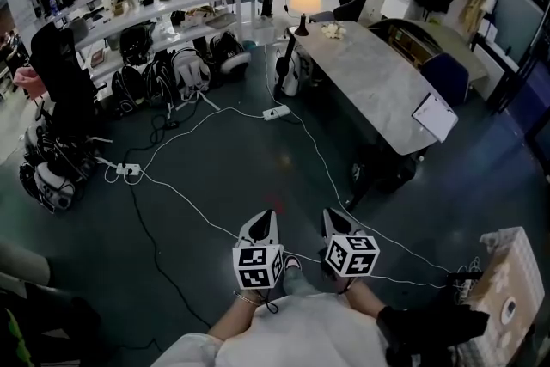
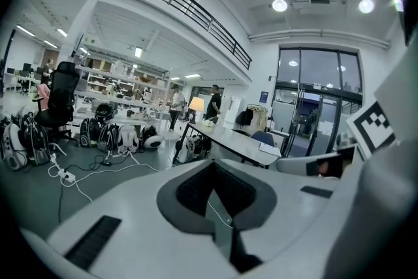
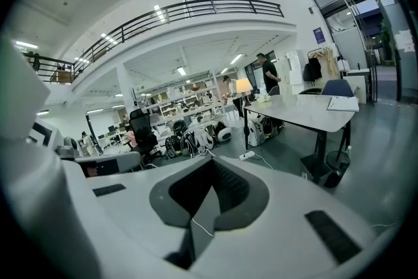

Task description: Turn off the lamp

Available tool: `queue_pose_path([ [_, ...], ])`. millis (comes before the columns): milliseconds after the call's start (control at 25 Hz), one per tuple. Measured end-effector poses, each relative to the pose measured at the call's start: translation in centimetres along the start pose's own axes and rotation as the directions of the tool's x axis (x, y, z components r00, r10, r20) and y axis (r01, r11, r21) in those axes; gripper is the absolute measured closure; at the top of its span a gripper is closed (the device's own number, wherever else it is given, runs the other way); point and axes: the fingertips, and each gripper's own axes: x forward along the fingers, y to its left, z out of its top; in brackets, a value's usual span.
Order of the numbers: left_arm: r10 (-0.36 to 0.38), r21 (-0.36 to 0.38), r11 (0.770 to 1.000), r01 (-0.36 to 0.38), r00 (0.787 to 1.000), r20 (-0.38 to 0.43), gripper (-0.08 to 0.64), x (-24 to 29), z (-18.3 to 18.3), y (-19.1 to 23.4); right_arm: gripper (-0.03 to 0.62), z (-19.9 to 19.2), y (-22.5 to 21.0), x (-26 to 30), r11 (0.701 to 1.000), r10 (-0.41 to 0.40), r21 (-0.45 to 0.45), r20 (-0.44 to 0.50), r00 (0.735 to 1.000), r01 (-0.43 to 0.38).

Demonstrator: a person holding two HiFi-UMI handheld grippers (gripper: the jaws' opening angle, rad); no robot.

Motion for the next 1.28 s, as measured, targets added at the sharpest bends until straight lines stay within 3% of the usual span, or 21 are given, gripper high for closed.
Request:
queue_pose_path([
  [440, 0.034, 0.011, 0.999, -0.034, 0.999, 0.004, 0.563, 9.4, 4.5, 1.0, 0.594, 5.5, -4.6, 7.3, 1.0, 0.022, 0.002, -0.008, 1.0, -0.022],
  [1280, 0.057, 0.021, 0.998, -0.056, 0.997, -0.045, 0.564, 23.2, 7.6, 0.6, 0.594, 10.7, -13.3, 18.5, 0.999, 0.046, 0.027, -0.078, 0.996, -0.044],
])
